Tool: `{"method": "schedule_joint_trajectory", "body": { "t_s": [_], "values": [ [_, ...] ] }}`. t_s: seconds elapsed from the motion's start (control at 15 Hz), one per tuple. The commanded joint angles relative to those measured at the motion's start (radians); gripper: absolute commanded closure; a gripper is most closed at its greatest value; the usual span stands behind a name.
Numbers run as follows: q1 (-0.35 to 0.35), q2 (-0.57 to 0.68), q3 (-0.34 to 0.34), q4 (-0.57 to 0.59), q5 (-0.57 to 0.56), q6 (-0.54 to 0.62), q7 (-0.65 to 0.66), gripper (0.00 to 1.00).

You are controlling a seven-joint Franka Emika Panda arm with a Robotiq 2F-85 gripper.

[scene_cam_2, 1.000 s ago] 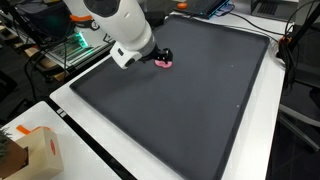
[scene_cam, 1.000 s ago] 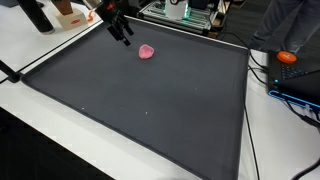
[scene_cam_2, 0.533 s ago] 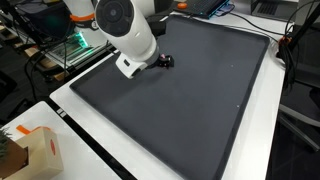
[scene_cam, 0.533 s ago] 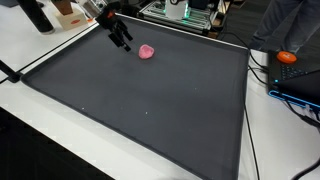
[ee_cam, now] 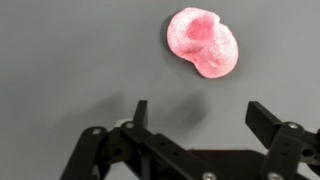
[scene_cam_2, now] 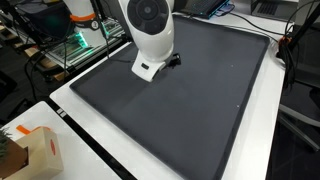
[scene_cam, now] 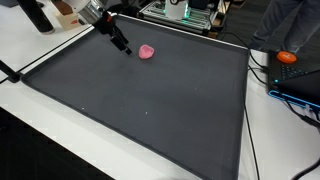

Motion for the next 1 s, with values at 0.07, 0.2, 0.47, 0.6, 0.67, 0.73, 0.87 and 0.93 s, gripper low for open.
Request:
{"method": "schedule_joint_trajectory", "body": {
  "t_s": [0.07, 0.2, 0.47, 0.6, 0.67, 0.73, 0.87, 0.93],
  "values": [
    [0.025, 0.062, 0.022, 0.105, -0.126, -0.048, -0.108, 0.00],
    [0.038, 0.081, 0.036, 0.139, -0.174, -0.057, -0.155, 0.00],
    [0.067, 0.115, 0.065, 0.201, -0.264, -0.092, -0.252, 0.00],
    [0.084, 0.125, 0.082, 0.222, -0.305, -0.102, -0.301, 0.00],
    [0.094, 0.126, 0.092, 0.228, -0.324, -0.106, -0.326, 0.00],
    [0.107, 0.127, 0.099, 0.230, -0.347, -0.109, -0.345, 0.00],
    [0.133, 0.125, 0.114, 0.231, -0.395, -0.113, -0.383, 0.00],
    [0.146, 0.120, 0.121, 0.227, -0.422, -0.115, -0.400, 0.00]
  ]
}}
